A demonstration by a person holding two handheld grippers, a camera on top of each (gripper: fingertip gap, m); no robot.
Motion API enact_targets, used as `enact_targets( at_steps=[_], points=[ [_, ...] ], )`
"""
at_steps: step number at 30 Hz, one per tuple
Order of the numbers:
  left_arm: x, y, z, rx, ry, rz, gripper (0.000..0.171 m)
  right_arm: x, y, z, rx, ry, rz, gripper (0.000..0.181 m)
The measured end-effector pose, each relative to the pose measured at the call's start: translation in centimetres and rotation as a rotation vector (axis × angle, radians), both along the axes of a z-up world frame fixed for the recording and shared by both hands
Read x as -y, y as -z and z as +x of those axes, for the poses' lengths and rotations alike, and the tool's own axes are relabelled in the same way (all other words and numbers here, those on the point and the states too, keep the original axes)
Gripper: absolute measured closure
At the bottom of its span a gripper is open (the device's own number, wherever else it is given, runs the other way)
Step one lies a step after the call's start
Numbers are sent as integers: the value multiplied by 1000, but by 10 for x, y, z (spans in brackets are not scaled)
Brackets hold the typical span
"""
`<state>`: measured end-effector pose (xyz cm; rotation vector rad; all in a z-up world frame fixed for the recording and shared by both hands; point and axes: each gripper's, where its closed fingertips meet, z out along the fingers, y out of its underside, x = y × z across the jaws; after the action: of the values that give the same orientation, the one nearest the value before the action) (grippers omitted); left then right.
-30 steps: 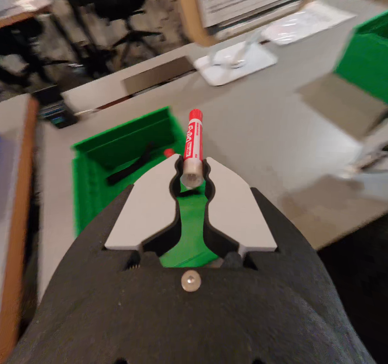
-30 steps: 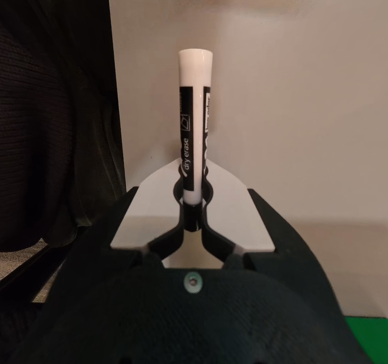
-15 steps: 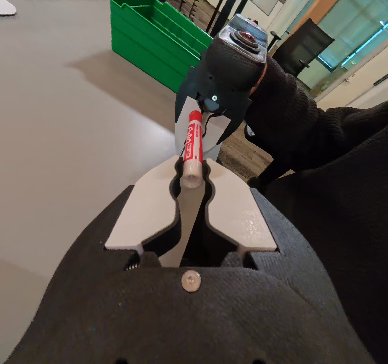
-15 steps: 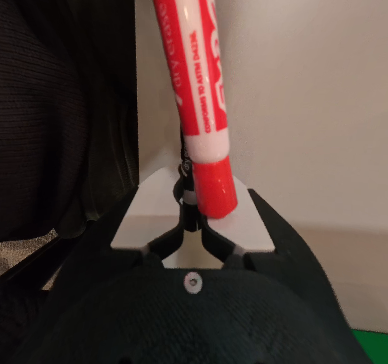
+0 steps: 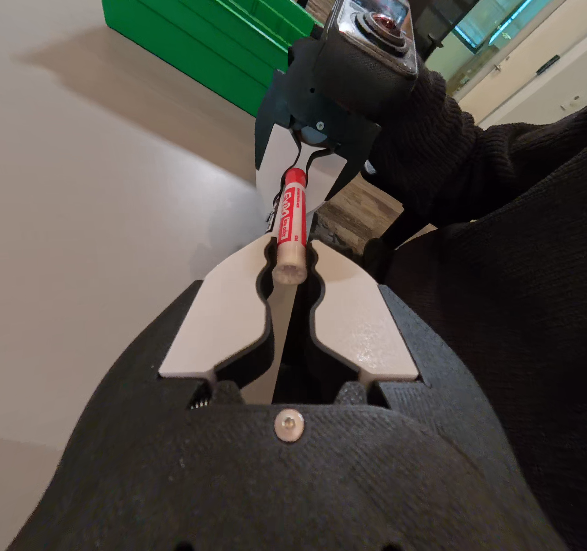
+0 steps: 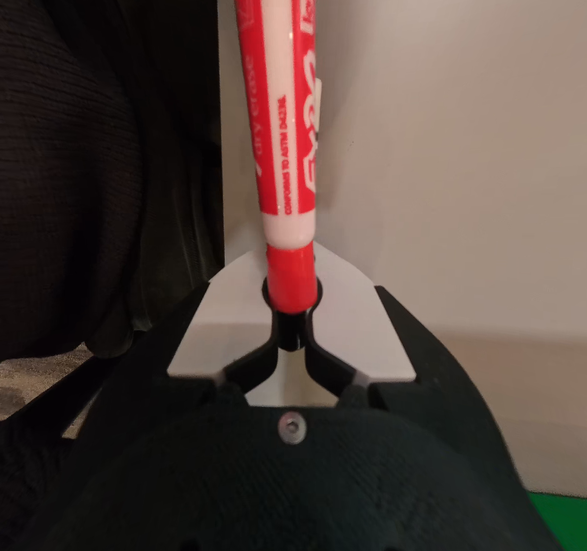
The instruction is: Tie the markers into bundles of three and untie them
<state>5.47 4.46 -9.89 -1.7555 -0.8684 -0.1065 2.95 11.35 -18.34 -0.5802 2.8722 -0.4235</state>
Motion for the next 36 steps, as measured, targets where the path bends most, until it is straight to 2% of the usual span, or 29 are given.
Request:
enact_targets(
  at_steps=[16,28,36],
  points=[
    [-23,17,6,45,45,-1,154,8,-2,21,7,-73,-10,167],
    [-14,20,0,54,-4,22,151,1,2,6,-33,-33,22,167],
    [-21,26,2,60,13,4,154,0,4,7,-39,-33,36,168]
  ],
)
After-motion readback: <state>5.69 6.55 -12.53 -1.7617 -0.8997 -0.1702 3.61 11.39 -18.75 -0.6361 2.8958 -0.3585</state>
